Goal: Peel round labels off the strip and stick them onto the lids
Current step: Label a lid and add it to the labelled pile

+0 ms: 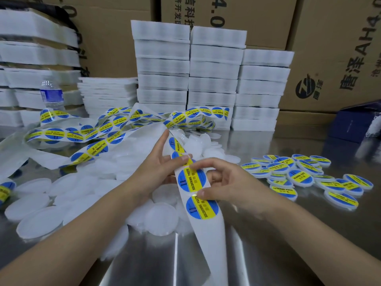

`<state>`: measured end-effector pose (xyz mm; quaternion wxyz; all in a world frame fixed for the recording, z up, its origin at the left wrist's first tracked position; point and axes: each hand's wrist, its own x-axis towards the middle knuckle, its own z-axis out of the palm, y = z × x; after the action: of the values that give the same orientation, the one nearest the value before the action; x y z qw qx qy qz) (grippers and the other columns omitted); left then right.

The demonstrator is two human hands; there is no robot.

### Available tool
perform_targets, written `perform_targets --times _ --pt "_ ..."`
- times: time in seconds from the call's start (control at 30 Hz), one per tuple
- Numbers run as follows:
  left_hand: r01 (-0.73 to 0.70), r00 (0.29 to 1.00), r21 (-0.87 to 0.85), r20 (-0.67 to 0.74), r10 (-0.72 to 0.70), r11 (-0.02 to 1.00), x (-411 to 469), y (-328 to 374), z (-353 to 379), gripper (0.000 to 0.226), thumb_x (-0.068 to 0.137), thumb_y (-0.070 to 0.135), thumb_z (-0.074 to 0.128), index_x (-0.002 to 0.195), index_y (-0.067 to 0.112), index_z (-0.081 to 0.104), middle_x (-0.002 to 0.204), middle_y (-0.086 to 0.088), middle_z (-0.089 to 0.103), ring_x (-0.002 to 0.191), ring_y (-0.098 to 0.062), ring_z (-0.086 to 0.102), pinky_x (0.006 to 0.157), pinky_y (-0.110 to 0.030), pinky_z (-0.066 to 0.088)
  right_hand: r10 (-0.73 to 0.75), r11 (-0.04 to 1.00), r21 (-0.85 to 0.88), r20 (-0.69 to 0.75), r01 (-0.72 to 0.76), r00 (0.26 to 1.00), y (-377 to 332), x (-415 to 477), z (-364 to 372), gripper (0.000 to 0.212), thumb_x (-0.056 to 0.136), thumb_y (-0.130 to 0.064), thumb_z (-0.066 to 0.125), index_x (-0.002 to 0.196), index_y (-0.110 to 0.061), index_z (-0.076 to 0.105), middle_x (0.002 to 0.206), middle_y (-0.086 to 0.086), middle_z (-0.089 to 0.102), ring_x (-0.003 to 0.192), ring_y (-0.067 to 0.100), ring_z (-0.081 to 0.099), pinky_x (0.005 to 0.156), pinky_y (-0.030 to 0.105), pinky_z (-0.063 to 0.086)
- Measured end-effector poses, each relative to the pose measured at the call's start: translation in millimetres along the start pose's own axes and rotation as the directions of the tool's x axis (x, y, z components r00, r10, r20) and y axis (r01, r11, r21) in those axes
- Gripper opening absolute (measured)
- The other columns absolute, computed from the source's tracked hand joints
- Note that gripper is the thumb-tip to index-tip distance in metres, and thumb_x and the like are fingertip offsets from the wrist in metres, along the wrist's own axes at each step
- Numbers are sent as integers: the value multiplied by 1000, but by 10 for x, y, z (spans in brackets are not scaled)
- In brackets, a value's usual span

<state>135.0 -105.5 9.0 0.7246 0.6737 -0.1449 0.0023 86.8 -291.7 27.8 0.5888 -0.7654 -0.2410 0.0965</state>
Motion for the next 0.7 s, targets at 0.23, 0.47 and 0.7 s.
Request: perform_targets --times 0.23,0.47,0.7 --pt "-170 932 -80 -338 134 982 70 -22 -59 82 89 -1 58 149 34 14 86 6 76 78 -8 72 58 -21 56 56 946 -323 288 41 956 -98 -94 -52 24 80 -7 70 78 -30 72 50 -8 38 49 6 30 48 13 26" --pt "-202 832 -61 -537 138 978 74 44 -97 80 83 15 64 148 29 20 89 0 76 103 -24 68 91 -43 54 212 925 -379 488 -14 847 -117 -126 -163 24 79 -11 71 83 -34 68 67 15 40 57 20 32 54 22 26" --pt "-289 882 -284 -450 139 914 -17 256 -74 58 84 -13 38 135 12 44 99 -14 74 88 -24 73 75 -44 59 125 958 -286 432 4 893 -64 -92 -173 30 75 -4 71 85 -33 70 71 11 39 57 9 34 54 19 29"
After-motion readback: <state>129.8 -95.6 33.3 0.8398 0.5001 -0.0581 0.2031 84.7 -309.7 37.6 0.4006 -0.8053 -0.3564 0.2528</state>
